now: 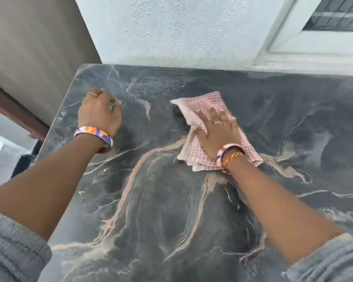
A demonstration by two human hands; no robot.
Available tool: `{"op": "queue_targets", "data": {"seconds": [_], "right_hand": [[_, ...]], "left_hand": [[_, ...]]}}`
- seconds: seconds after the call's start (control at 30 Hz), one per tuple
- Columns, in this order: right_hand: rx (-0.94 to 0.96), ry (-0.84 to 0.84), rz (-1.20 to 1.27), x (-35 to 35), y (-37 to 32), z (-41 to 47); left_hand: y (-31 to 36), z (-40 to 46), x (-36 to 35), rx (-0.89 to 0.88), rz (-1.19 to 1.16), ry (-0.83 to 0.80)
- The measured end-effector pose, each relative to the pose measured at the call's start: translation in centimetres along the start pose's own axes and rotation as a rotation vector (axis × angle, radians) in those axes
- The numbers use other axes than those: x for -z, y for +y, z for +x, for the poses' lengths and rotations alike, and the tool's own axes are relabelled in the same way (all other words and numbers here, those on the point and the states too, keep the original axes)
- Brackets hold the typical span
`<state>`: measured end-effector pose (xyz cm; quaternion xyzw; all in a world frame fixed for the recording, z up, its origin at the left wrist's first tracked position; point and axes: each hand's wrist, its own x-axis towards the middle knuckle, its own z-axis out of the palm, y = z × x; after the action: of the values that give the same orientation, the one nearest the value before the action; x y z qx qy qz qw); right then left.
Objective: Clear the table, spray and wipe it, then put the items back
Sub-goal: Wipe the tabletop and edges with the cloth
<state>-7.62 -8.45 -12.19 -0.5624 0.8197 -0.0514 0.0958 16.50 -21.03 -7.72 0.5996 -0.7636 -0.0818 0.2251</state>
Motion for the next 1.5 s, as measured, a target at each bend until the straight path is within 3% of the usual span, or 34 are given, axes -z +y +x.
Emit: {"op": "queue_targets", "data": {"seconds": [0.17,0.27,0.43,0.7,0.83,1.0,1.2,1.27,1.4,1.5], "right_hand": [[-0.605,0.045,-0.012,3.3,9.4,7.1],[-0.67,0.047,0.051,3.8,8.3,11.1],[-0.414,0.04,0.037,1.8,-1.2,14.8],[0.212,0.04,0.003,-2.8,-22.6,16.0],[0.444,0.0,-0.005,-3.1,-28.9,19.0],[0.482,-0.049,-0.046,-2.5,-31.1,22.6],[0.71,-0.083,-0.039,-3.9,-29.5,16.9],[0.666,-0.077,-0.033,-3.7,-29.3,17.2],[0.372,-0.044,-0.037,-2.8,-30.3,20.7],[0.393,-0.054,-0.062,-2.7,-28.7,20.3]], "left_hand": [[-3.3,2.3,0.3,0.215,0.171,0.02],[-6.7,3.8,1.2,0.453,0.192,0.056],[-10.4,5.3,1.6,0.7,0.016,-0.107],[-11.4,4.2,0.0,0.759,-0.082,-0.088],[-12.1,4.3,-0.5,0.746,-0.036,-0.1],[-12.6,4.4,-0.9,0.718,-0.011,-0.103],[-11.7,4.2,-0.4,0.738,-0.024,-0.125],[-11.6,4.0,-0.2,0.725,-0.04,-0.139],[-12.3,4.0,-0.5,0.694,-0.063,-0.151],[-12.4,4.1,-0.4,0.688,-0.096,-0.15]]}}
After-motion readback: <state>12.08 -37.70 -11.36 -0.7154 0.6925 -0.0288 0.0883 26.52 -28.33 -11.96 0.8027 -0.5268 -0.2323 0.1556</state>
